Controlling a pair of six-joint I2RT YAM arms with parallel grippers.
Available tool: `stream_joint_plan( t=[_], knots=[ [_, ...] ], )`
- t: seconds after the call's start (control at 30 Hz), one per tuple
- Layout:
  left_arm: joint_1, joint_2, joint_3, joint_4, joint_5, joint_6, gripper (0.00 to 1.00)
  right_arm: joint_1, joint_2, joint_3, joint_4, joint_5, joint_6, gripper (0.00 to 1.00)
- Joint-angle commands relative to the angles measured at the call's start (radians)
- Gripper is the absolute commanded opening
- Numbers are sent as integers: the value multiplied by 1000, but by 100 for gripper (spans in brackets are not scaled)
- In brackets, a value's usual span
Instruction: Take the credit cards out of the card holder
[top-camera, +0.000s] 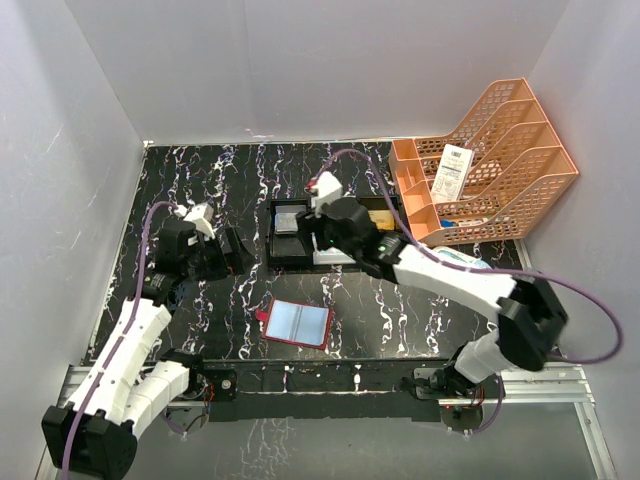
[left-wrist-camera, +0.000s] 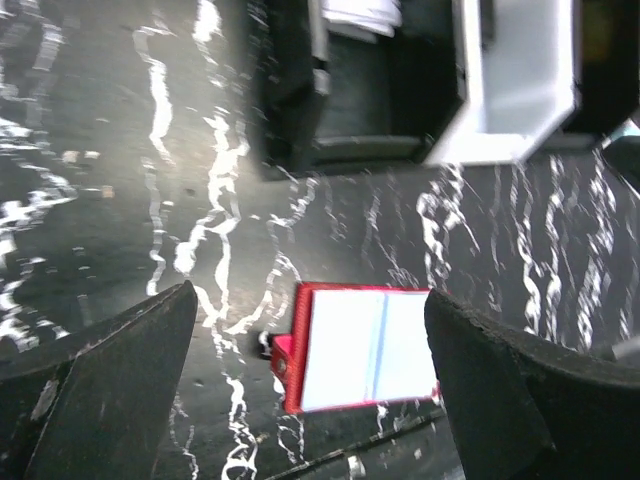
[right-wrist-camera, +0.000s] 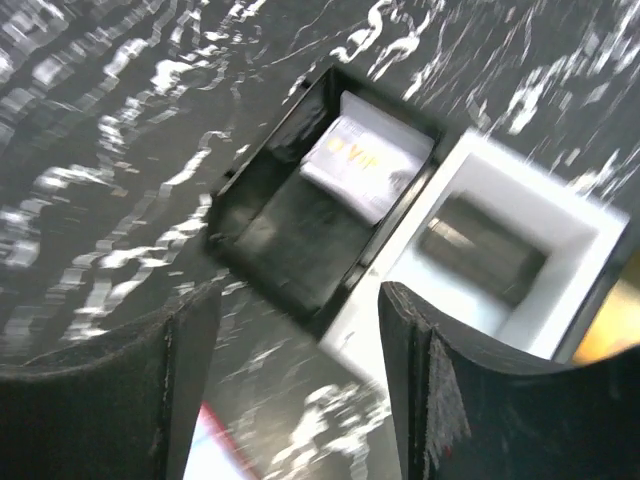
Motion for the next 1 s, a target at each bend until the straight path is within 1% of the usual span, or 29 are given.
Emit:
stream_joint_plan(
  t=[0.0,0.03,0.1,0.2,0.27,0.37,0.5,0.6,0.7,0.9,0.97],
  knots=[
    [-7,78,-17,66,345,31,93,-6,-173,-161,-62,-39,703,60],
    [-18,107,-17,66,383,25,92,-6,-203,-213,-67,-91,787,60],
    [-72,147,-19,73,397,10,91,-1,-257,-343,13,-191,924,57],
    [-215,198,-21,86,300,-31,91,35,-320,-508,118,-215,1097,52],
    [-288,248,-28,92,252,-71,90,66,-331,-561,114,-201,1175,51],
    [-336,300,-62,104,208,-123,85,108,-316,-572,82,-196,1187,48],
    [-366,342,-87,53,89,-114,76,147,-274,-563,52,-186,1202,41],
    [-379,383,-73,75,118,-117,66,159,-254,-574,76,-173,1226,38],
    [-389,419,-53,58,89,-114,58,159,-219,-568,99,-189,1226,35],
    [-393,433,-84,54,91,-118,50,165,-150,-525,-10,-158,1241,36],
    [-393,438,-94,45,70,-137,45,164,-136,-529,-19,-159,1246,36]
  ],
)
